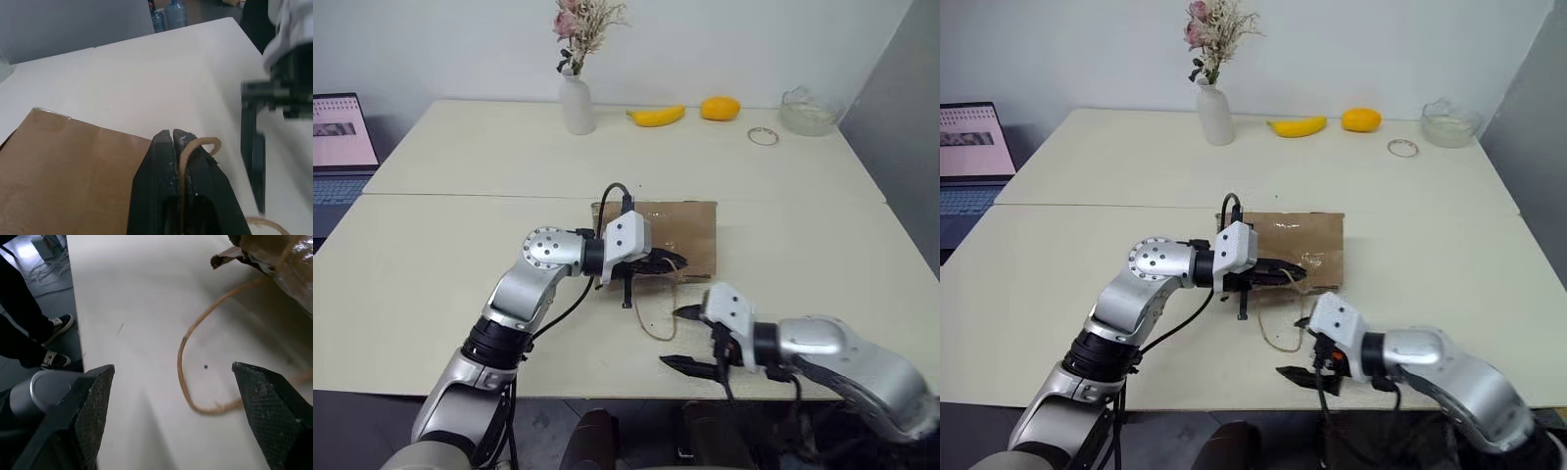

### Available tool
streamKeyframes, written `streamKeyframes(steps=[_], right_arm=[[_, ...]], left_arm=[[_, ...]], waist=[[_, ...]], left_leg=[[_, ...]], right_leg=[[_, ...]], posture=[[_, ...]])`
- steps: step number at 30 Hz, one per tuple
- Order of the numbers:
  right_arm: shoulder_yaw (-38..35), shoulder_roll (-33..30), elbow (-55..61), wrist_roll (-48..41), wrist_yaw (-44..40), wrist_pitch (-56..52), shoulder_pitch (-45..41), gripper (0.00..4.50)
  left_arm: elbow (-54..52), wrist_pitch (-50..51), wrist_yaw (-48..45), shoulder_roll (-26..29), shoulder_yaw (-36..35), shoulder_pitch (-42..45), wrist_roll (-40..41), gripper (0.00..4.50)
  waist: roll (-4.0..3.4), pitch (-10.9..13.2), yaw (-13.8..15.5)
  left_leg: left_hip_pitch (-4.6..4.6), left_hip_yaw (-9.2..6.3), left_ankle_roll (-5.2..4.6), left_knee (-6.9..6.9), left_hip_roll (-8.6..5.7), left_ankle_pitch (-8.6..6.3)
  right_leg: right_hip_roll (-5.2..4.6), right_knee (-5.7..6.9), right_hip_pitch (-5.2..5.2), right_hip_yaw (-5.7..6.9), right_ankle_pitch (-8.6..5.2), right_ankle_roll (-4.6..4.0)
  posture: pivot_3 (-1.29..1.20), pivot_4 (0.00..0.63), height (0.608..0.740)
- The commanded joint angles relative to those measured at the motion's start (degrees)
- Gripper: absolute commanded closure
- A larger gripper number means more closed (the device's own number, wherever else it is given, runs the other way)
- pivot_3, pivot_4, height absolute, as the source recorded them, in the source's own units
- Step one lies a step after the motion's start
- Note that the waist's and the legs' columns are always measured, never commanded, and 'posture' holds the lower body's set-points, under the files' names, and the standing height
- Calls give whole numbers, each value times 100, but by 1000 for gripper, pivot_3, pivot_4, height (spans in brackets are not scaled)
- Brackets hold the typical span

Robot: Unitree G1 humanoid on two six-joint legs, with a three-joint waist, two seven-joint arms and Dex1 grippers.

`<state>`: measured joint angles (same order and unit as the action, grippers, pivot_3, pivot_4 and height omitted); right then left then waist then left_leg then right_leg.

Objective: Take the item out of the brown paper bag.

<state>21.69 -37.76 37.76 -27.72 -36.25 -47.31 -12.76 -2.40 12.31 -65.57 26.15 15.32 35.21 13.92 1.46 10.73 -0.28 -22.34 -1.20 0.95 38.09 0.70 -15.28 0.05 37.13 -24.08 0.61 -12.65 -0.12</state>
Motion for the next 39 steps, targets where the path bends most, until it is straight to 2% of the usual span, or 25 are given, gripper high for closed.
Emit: streamKeyframes(steps=[1,3,6,13,14,16,24,30,35,39], right_arm=[[317,282,-602,389,-124,398,-238,438],[444,380,-783,480,-259,512,-296,438],[666,570,-1131,795,-193,607,-336,1003],[754,736,-1518,1314,-40,688,-213,3518],[753,738,-1543,1379,-28,703,-199,3981],[758,744,-1588,1507,-16,725,-179,4485],[963,685,-1734,2090,31,924,-157,4485],[1113,618,-1756,2422,-37,988,-51,4485],[1085,609,-1682,2507,-52,1036,38,4485],[988,609,-1472,2614,-25,1146,47,4485]], left_arm=[[-110,-29,73,-13,-196,210,106,4451],[-86,-53,76,23,-219,232,96,4451],[-29,-36,122,54,-307,302,110,4500],[208,-60,184,24,-419,527,89,4500],[283,-92,208,17,-437,583,70,4500],[464,-130,298,-18,-479,731,35,4500],[1614,-347,1058,-429,-815,1774,-102,4500],[3186,-1141,1918,-675,-1138,2928,-394,4500],[3937,-1594,2094,-708,-1302,3373,-483,4500],[4039,-1609,1964,-756,-1354,3442,-406,4500]], waist=[[0,0,1],[0,0,2],[0,0,3],[-1,-1,4],[-1,-1,4],[-2,-2,4],[2,-5,9],[2,-5,13],[2,-14,13],[3,-15,13]], left_leg=[[-1,0,0,0,0,0],[-1,-1,0,1,-1,0],[-2,-8,0,1,0,0],[1,-9,0,1,0,0],[1,-9,0,1,-1,0],[4,-8,0,1,-1,0],[5,-5,0,6,-4,0],[3,-2,0,7,-12,0],[2,-1,0,3,-9,0],[7,0,0,5,-10,0]], right_leg=[[0,-1,0,2,0,0],[-1,0,0,-2,0,0],[-3,-1,-1,-2,0,0],[-3,5,0,-1,0,-1],[-3,6,0,-1,0,-1],[-2,6,0,-2,0,-1],[-2,10,3,1,1,0],[-2,9,3,1,1,1],[-4,2,3,0,1,1],[-9,6,4,2,1,2]], posture=[[0,150,740],[0,150,740],[0,150,740],[0,150,740],[0,150,740],[0,150,740],[0,150,740],[0,150,740],[0,150,740],[0,150,740]])
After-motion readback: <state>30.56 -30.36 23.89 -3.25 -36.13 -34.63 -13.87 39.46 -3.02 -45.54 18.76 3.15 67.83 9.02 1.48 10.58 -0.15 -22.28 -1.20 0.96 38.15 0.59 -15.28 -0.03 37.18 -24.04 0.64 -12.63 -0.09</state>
